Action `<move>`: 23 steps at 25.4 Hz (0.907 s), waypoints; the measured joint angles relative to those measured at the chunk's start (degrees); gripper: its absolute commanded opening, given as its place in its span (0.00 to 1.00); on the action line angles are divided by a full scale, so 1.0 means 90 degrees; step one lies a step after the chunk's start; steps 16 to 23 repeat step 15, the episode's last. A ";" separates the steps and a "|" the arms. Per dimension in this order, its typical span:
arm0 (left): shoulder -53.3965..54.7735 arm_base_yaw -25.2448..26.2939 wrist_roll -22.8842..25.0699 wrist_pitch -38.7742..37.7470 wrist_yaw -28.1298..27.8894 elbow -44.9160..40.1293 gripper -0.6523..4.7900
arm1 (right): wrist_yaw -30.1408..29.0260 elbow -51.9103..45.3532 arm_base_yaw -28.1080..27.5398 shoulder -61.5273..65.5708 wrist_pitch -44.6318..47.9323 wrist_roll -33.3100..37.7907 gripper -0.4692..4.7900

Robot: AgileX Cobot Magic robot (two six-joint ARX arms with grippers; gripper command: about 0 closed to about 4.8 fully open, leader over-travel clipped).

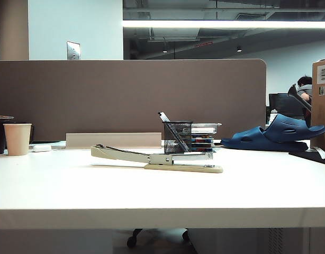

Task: Pick up a set of staples and put them into the open stapler.

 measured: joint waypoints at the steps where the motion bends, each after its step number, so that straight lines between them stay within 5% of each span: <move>1: 0.0000 0.0000 0.0000 -0.0012 0.0000 -0.0027 0.11 | 0.0000 0.0000 0.0000 0.0000 -0.0002 -0.0005 0.07; 23: 0.0000 0.0000 0.0002 -0.0670 0.0002 -0.0029 0.11 | 0.0000 0.0000 0.0000 0.0000 -0.0007 -0.0019 0.07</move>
